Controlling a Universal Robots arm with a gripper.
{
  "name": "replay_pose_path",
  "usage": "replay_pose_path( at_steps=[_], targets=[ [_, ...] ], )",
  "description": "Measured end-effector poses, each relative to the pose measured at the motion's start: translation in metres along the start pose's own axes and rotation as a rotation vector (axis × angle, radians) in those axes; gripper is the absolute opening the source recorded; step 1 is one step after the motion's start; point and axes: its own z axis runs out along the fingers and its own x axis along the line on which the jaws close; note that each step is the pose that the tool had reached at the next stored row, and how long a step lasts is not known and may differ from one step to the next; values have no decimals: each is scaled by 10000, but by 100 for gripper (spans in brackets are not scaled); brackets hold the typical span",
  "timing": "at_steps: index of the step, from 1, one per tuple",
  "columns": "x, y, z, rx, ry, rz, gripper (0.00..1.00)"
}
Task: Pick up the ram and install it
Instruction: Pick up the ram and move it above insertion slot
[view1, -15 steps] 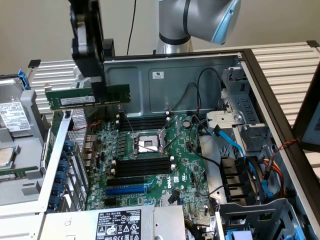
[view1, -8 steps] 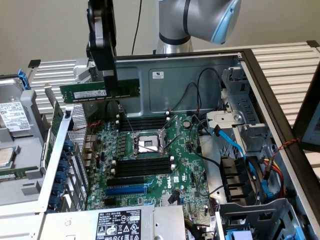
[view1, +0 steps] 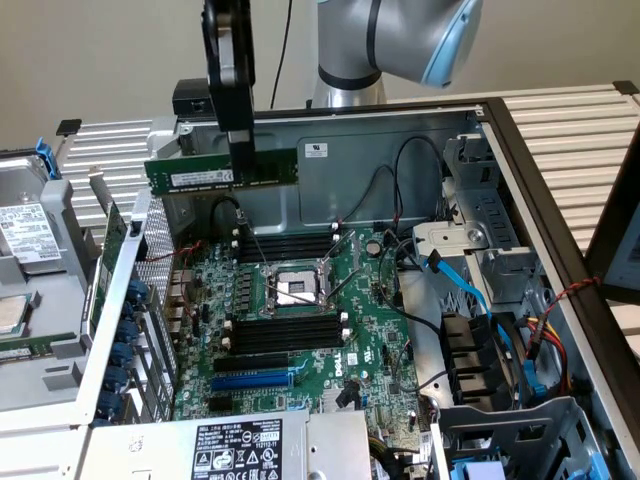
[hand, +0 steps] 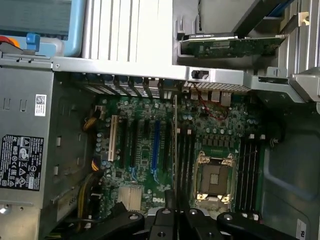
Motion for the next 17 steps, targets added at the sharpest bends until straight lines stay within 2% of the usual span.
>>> replay_pose_path(
  at_steps=[3,9,17],
  targets=[
    [-2,-38,10,0,-47,59,12],
    [-25,-139,25,6,-62,99,12],
    [-62,-271,73,8,-115,125,12]
  ],
)
